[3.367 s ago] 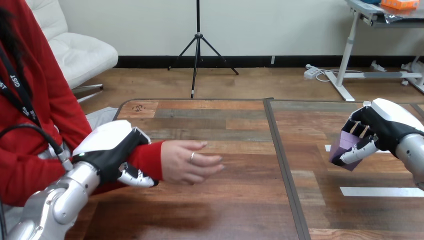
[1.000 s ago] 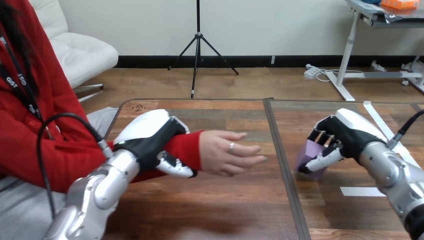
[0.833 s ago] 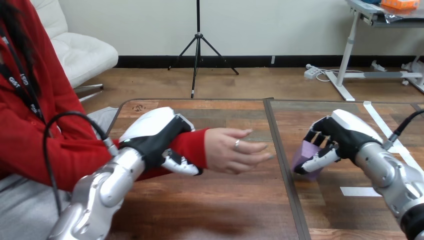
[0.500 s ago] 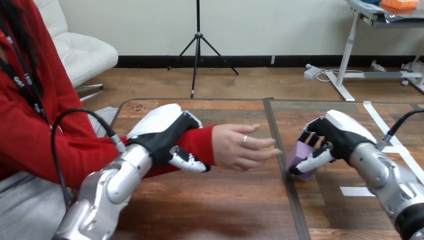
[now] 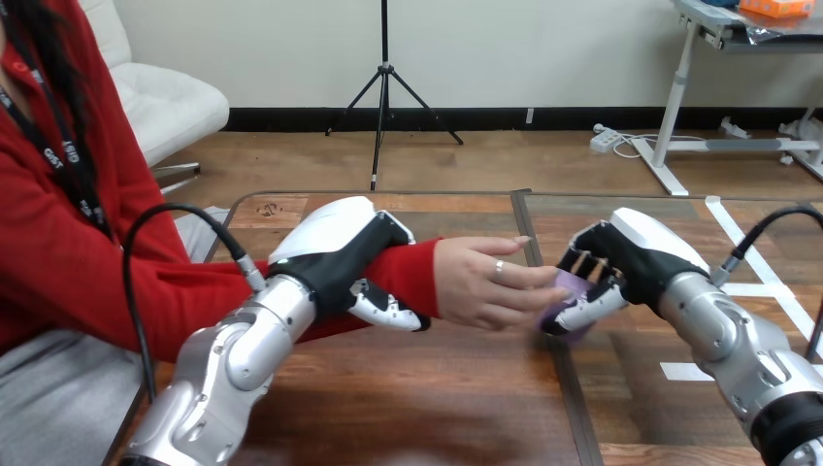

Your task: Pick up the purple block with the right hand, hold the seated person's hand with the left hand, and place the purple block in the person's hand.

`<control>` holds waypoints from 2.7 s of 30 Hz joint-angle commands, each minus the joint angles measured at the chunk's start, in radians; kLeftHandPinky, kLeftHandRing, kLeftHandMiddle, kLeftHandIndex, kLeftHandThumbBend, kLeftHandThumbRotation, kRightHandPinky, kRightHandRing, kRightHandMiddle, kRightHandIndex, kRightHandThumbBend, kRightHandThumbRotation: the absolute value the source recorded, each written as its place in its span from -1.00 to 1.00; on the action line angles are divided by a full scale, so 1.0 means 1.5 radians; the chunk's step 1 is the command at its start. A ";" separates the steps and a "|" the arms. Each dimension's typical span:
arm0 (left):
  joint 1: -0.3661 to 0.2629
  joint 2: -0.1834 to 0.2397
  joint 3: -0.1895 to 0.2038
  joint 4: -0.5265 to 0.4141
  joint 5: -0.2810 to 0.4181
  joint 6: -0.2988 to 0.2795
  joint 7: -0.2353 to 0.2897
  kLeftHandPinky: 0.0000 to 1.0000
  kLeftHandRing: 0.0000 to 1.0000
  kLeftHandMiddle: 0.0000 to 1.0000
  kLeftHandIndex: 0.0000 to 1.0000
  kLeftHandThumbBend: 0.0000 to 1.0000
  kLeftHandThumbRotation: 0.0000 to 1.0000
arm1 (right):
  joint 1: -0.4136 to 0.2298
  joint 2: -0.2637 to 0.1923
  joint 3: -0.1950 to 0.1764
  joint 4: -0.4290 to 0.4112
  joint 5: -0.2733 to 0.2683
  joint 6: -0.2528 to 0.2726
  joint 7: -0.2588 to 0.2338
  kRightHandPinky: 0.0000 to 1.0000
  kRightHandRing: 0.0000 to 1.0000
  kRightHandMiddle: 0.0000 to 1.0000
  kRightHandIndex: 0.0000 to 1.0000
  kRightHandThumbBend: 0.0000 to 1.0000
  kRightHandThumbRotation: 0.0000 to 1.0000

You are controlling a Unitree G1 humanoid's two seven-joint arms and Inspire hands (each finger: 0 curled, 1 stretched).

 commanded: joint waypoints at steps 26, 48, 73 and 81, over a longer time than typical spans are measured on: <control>-0.188 -0.053 0.018 -0.051 -0.032 -0.038 0.026 -0.67 -0.55 -0.38 -0.36 0.23 -1.00 | -0.106 0.006 -0.012 -0.185 -0.002 -0.004 0.020 -0.55 -0.41 -0.25 -0.07 0.37 -1.00; -0.169 -0.039 0.033 -0.052 -0.041 -0.046 0.042 -0.66 -0.54 -0.37 -0.36 0.18 -1.00 | -0.078 -0.009 -0.033 -0.312 0.012 0.027 0.072 -0.41 -0.28 -0.13 -0.07 0.35 -1.00; -0.153 0.006 0.062 -0.035 -0.038 -0.115 0.113 -0.61 -0.49 -0.36 -0.35 0.22 -1.00 | -0.023 -0.023 -0.052 -0.467 0.028 0.086 0.146 -0.46 -0.33 -0.17 -0.06 0.38 -1.00; -0.153 0.027 0.070 -0.012 -0.032 -0.157 0.156 -0.59 -0.47 -0.34 -0.33 0.26 -1.00 | -0.005 -0.028 -0.057 -0.514 0.033 0.111 0.176 -0.46 -0.33 -0.18 -0.08 0.38 -1.00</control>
